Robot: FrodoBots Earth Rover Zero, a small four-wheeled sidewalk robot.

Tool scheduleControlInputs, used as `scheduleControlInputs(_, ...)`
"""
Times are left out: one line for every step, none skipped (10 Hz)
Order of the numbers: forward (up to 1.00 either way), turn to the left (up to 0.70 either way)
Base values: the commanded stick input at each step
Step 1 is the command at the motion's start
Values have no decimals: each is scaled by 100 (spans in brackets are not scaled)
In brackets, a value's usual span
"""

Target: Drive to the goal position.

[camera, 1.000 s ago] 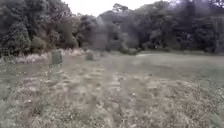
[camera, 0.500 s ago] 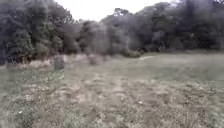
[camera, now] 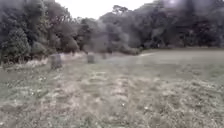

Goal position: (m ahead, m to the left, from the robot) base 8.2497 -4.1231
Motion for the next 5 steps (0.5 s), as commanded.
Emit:
scheduleControlInputs(50,0)
scheduleControlInputs(50,0)
scheduleControlInputs(50,-3)
scheduleControlInputs(50,-3)
scheduleControlInputs(50,-3)
